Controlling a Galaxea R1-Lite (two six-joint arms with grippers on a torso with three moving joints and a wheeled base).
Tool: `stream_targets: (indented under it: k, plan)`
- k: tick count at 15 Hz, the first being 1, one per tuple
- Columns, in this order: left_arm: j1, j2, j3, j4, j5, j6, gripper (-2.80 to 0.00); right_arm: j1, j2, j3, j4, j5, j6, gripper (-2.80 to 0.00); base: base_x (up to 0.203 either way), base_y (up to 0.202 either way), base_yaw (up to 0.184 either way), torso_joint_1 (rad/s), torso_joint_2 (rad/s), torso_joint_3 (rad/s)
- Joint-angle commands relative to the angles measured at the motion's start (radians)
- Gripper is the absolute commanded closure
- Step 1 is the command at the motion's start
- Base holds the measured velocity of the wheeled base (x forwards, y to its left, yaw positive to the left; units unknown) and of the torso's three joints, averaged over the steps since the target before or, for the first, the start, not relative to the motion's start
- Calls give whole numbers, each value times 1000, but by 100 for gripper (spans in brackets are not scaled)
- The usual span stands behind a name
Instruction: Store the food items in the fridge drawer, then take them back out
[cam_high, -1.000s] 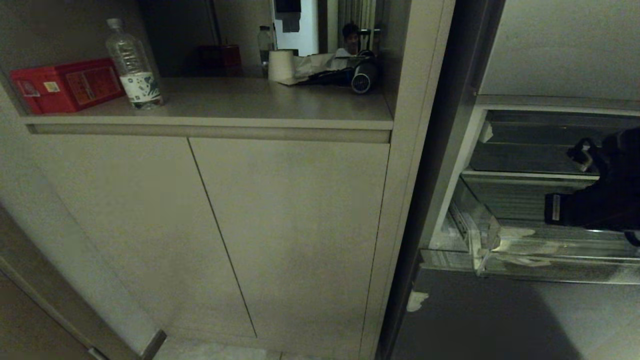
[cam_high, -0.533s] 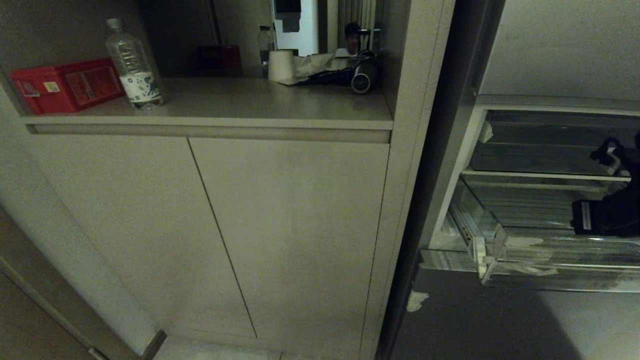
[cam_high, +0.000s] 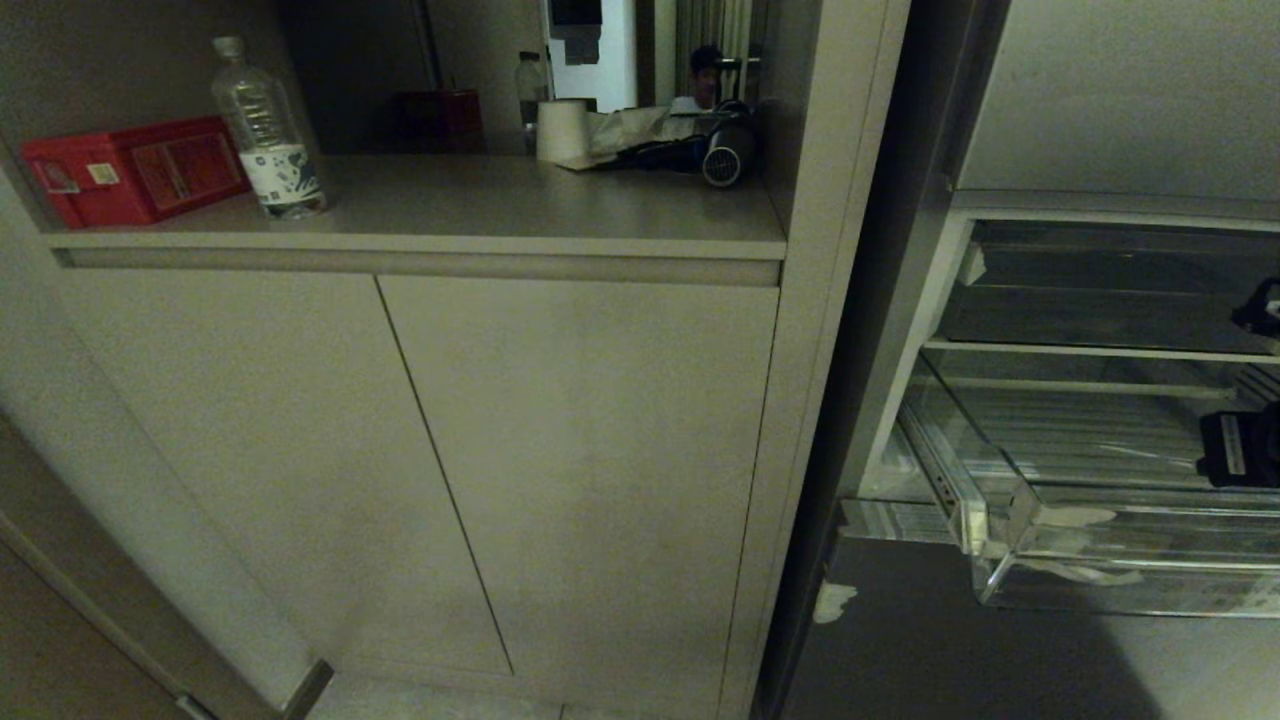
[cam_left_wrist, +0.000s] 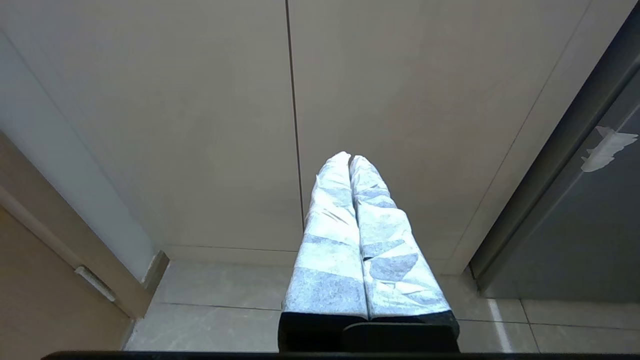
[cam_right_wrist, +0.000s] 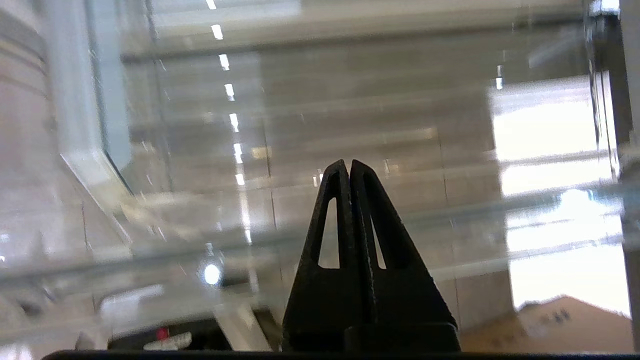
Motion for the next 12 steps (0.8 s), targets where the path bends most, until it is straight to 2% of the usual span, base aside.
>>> stream_targets:
  k: [1, 5, 9, 12]
  plan:
    - [0, 1, 0, 0, 0, 0, 0, -5, -5, 7, 10, 2, -1, 0, 0, 0, 0, 0, 0, 0]
    - [0, 1, 0, 0, 0, 0, 0, -17, -10, 11, 75, 11, -17, 0, 0, 0, 0, 0, 0, 0]
    - [0, 1, 0, 0, 0, 0, 0, -72, -63, 36, 110, 43, -63, 0, 0, 0, 0, 0, 0, 0]
    - [0, 1, 0, 0, 0, 0, 0, -95, -109, 61, 119, 43, -69, 0, 0, 0, 0, 0, 0, 0]
